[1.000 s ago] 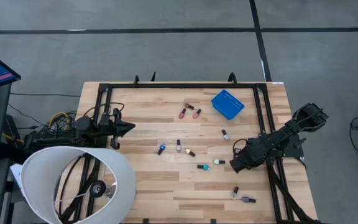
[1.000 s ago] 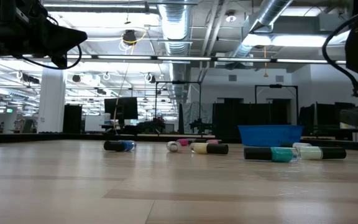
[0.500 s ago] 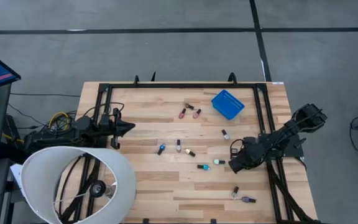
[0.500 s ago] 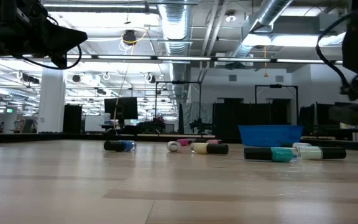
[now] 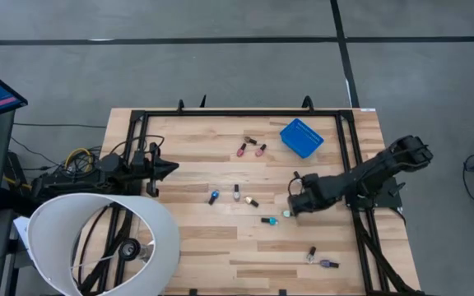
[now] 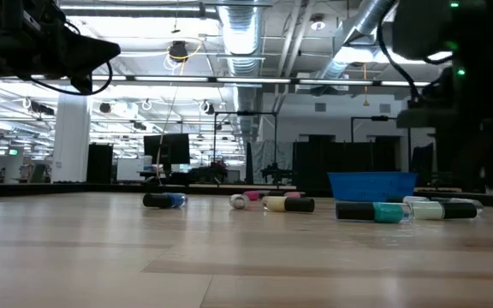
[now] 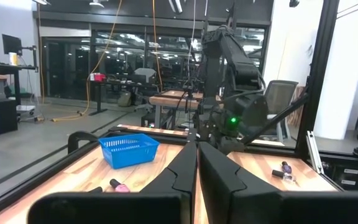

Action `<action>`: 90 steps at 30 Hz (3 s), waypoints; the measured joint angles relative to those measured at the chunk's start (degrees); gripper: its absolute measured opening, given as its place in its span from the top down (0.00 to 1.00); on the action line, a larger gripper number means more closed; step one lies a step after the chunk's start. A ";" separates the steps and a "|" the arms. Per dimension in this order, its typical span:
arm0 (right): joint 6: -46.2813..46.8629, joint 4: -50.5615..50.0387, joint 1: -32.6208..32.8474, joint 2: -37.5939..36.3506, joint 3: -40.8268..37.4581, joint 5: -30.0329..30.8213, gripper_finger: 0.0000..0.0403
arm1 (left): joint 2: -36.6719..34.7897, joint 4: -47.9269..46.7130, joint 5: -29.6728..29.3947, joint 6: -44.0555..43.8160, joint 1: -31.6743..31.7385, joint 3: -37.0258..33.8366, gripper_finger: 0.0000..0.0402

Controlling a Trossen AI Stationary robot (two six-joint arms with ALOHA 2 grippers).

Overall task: Pick & Place Nail Polish
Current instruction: Put the top transparent nail polish bottle into the blue bin

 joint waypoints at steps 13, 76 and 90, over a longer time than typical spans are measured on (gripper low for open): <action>-29.66 -0.02 -14.63 -1.76 0.54 -1.75 0.41 | 0.00 0.65 -0.02 0.00 0.00 0.00 0.97; -82.91 3.13 -55.56 -2.62 15.12 -6.06 0.70 | 0.00 2.46 -0.02 0.00 0.00 0.00 0.97; -96.79 5.74 -62.35 13.49 17.09 -6.28 0.68 | 0.00 2.70 -0.02 0.00 -0.02 0.01 0.97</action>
